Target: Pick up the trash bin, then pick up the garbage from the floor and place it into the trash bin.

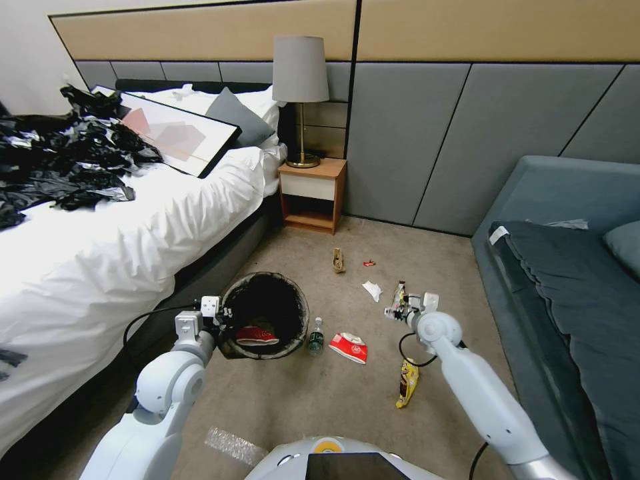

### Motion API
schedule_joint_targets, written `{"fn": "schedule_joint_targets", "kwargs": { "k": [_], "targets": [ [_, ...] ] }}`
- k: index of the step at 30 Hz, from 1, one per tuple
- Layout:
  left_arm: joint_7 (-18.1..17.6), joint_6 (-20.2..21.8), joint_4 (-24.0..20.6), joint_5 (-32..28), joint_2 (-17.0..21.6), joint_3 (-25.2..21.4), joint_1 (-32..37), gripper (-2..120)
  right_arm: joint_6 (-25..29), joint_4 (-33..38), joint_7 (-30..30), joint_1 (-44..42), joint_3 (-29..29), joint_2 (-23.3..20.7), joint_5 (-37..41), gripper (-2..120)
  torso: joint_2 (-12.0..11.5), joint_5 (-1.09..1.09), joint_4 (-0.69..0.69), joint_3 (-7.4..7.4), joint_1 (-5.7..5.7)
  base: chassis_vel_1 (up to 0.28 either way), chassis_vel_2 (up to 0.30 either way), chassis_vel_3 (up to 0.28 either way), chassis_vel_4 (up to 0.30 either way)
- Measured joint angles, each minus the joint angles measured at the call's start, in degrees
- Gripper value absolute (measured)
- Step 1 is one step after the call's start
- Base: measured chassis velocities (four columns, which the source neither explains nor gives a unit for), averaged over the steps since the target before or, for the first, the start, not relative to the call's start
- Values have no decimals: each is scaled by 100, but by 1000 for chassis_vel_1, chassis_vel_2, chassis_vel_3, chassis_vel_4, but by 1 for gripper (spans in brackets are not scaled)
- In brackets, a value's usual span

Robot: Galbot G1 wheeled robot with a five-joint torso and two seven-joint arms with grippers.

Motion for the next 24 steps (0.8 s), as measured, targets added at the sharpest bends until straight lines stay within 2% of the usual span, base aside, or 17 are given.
{"fn": "schedule_joint_targets", "kwargs": {
  "k": [10, 24],
  "targets": [
    [14, 0, 133, 30, -21, 99, -65, 0, 32, -311, -107, -348, 149, 257, -429, 100, 0, -1, -1, 0, 0, 0, 0, 0, 0],
    [39, 0, 196, 62, -55, 115, -65, 0, 46, -611, -115, -689, 292, 344, -957, 100, 0, -1, 0, 0, 0, 0, 0, 0, 0]
  ]
}}
